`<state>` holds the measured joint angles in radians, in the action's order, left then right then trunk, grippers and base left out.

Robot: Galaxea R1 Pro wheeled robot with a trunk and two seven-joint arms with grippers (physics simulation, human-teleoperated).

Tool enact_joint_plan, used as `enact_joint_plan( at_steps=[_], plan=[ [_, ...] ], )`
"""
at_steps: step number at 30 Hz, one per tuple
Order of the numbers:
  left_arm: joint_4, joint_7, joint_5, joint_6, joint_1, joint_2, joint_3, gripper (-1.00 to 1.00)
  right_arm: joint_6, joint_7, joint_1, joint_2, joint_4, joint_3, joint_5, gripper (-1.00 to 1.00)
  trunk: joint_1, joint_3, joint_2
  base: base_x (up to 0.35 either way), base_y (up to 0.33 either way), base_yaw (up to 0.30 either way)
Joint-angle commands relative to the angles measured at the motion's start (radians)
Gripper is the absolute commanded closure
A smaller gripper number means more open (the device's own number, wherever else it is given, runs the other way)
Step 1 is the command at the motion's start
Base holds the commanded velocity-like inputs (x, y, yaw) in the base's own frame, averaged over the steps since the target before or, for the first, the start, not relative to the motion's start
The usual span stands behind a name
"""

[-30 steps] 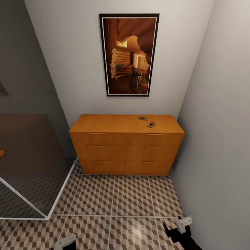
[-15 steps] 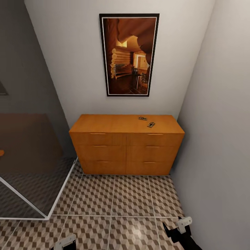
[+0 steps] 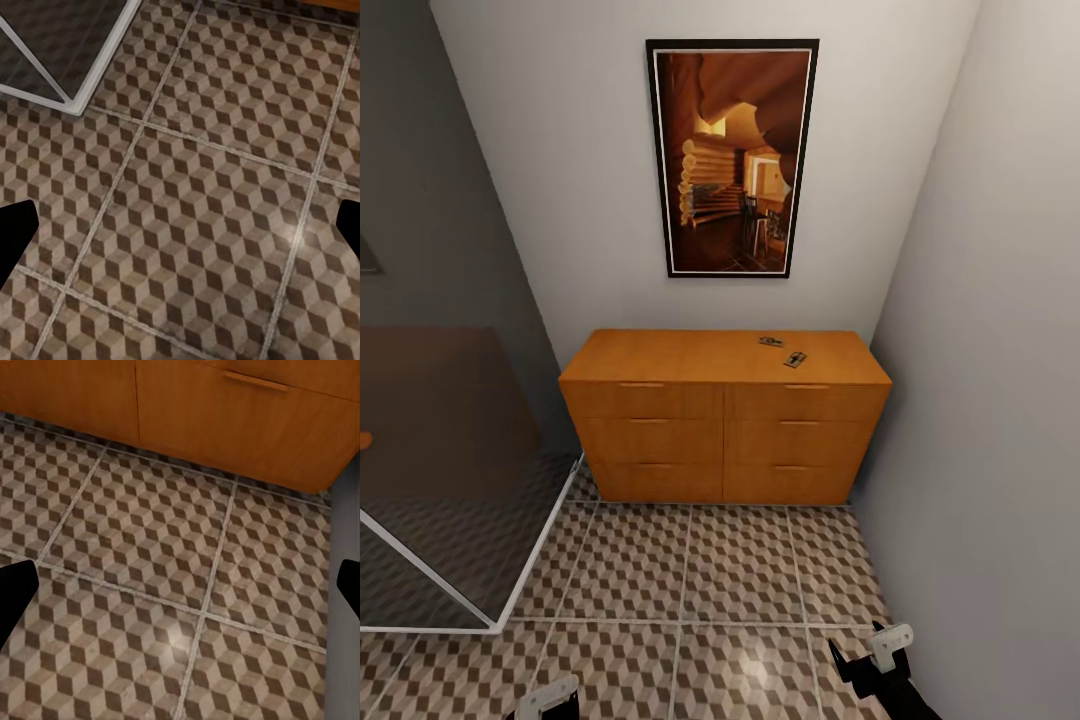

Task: Take the four mousetraps from the cabinet in the bathroom and place them on the bathroom floor. Make sure all four end up on the same floor surface, and ensure that at least two of them are either under or directly next to the same bathroom sink.

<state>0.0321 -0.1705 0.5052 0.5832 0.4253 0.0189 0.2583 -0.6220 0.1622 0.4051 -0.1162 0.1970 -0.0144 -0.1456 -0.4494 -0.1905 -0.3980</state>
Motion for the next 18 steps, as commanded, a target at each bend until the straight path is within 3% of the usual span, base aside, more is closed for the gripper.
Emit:
enact_joint_plan(
  at_steps=[1, 11, 18],
  plan=[
    [0.003, -0.004, 0.003, 0.004, 0.001, 0.0, 0.009, -1.0, -0.005, 0.0, 0.001, 0.0, -0.001, -0.001, -0.002, -1.0, -0.001, -0.002, -0.002, 0.0, 0.0, 0.0],
    [0.003, -0.004, 0.002, 0.004, 0.001, 0.0, 0.009, -1.0, -0.008, 0.0, 0.0, 0.0, 0.0, -0.002, -0.002, -1.0, -0.001, -0.002, -0.002, 0.005, 0.0, 0.0],
    [0.003, -0.004, 0.002, 0.004, 0.001, 0.0, 0.009, -1.0, -0.008, 0.0, 0.0, 0.0, -0.001, -0.002, -0.002, -1.0, -0.001, -0.002, -0.002, 0.141, 0.0, -0.001]
  ],
)
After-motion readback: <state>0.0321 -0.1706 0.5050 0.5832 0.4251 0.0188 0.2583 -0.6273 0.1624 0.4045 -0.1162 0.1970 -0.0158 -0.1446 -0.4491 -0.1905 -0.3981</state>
